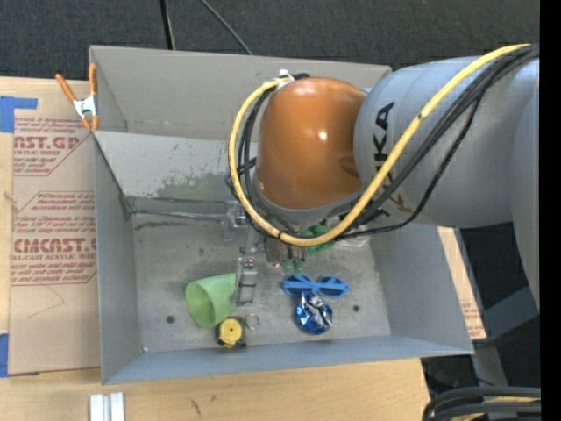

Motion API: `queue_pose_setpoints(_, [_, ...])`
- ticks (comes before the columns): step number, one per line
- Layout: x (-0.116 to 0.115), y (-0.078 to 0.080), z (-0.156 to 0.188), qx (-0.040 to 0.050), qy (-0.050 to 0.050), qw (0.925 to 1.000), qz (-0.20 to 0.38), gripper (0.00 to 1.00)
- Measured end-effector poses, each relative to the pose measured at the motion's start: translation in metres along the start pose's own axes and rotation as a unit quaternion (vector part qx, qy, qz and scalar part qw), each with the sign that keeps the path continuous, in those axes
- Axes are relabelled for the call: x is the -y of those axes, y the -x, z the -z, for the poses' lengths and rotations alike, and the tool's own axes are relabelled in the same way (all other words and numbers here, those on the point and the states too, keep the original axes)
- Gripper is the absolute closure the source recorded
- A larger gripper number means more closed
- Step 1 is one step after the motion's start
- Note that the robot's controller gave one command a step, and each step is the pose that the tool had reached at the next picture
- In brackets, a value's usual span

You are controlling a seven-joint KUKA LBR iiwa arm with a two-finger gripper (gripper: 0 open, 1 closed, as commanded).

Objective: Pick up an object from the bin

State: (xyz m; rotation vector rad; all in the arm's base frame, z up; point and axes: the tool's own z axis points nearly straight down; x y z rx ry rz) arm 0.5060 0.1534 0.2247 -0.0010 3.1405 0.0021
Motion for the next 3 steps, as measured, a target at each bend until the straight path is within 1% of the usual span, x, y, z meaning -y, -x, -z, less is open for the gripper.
queue_pose_setpoints(1, [0.020, -0.011, -0.158, -0.0024, -0.001, 0.9917, 0.129, 0.00])
queue_pose_setpoints(2, [0.018, -0.006, -0.149, 0.0023, 0.001, 0.9917, 0.128, 1.00])
queue_pose_setpoints(3, [0.051, -0.010, -0.006, 0.0038, -0.001, 0.9861, 0.166, 1.00])
